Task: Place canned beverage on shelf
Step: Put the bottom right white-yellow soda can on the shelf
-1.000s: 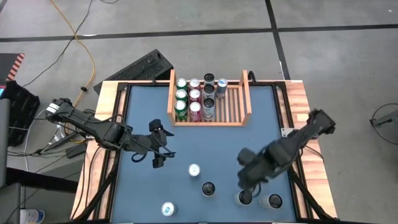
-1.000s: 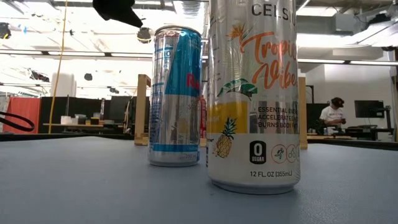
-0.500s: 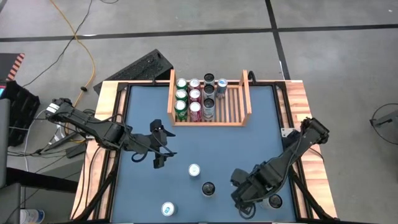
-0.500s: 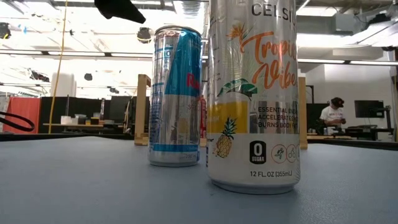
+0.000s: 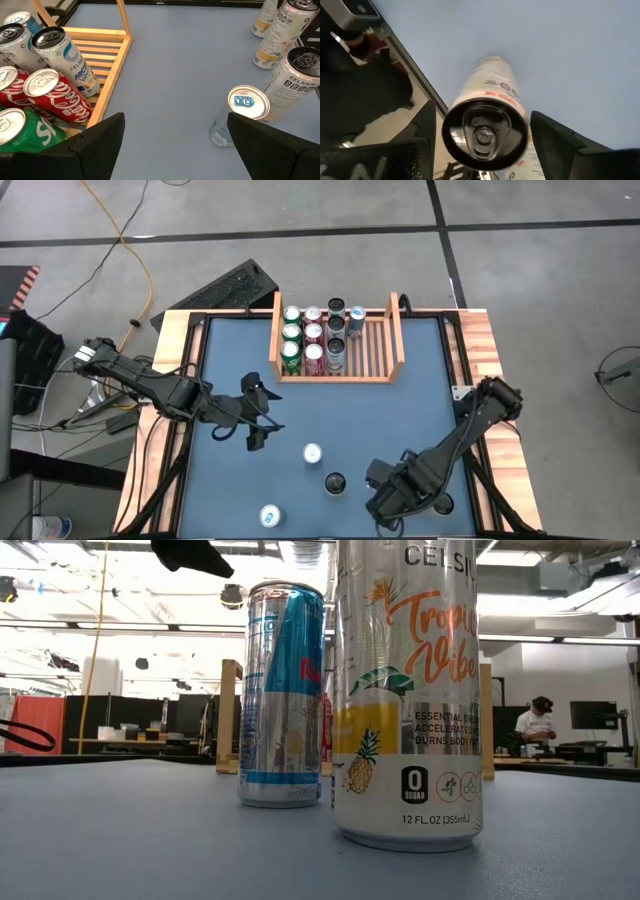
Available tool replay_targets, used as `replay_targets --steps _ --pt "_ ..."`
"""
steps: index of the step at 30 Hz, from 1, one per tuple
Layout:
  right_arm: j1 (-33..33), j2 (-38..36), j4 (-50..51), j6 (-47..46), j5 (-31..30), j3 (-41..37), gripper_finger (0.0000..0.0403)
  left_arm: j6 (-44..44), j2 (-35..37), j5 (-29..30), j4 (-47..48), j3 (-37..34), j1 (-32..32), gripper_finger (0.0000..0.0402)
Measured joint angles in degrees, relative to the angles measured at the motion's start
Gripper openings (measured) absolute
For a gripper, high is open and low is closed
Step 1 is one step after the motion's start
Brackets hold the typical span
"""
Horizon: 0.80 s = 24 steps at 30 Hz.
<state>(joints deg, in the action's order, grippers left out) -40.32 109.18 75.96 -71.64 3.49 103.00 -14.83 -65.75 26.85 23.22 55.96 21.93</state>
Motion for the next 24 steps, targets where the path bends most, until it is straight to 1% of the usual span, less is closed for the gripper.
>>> replay_targets --steps 5,10,18,24 --pt "0.16 0.91 0.24 1.43 2.24 0.0 0.0227 0.02 -0.01 0.4 0.0 0.0 0.0 0.0341" --pt "0.33 0.91 0.07 1.2 0.98 0.0 0.0223 0.15 -0.01 0.43 0.0 0.0 0.0 0.0341" --pt "0.22 0.89 0.28 1.4 1.02 0.0 0.0166 0.19 -0.01 0.45 0.01 0.0 0.0 0.0341" --pt "0.22 0.86 0.33 2.78 1.04 0.0 0.0139 0.63 -0.01 0.47 0.07 0.0 0.0 0.0341"
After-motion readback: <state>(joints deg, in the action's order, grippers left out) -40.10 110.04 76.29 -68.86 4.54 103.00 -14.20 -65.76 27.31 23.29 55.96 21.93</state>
